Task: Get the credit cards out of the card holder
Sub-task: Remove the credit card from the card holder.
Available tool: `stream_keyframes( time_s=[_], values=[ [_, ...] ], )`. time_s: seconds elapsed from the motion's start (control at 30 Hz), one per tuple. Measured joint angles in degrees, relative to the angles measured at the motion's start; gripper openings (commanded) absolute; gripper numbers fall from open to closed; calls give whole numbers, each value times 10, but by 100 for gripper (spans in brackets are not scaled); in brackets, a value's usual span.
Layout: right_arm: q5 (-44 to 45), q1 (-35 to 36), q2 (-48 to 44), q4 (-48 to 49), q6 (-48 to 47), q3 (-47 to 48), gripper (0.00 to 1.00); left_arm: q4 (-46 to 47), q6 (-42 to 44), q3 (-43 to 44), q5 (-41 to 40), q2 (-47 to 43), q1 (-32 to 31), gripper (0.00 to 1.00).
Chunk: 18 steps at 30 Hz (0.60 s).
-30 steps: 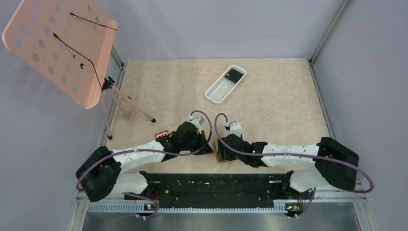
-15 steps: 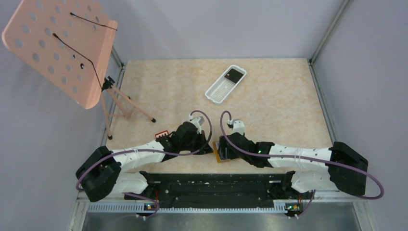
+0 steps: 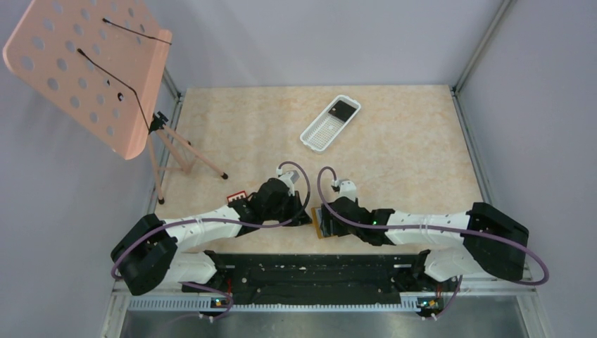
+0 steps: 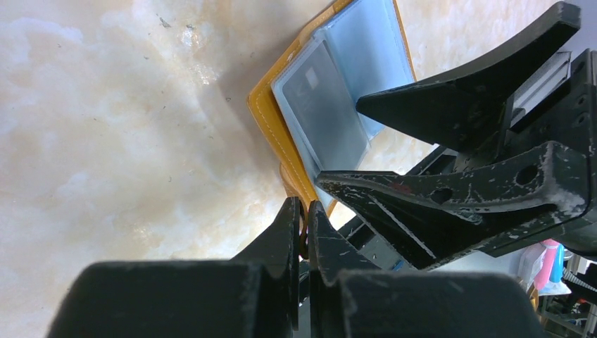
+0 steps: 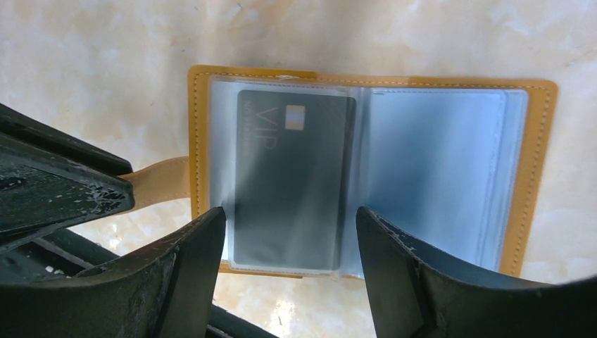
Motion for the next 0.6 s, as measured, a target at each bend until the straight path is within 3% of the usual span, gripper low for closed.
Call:
stream_keyframes(
  time_s=[0.6],
  values=[
    [14, 0, 24, 12, 6, 5, 61, -1, 1, 0, -1, 0, 0, 0]
  ],
)
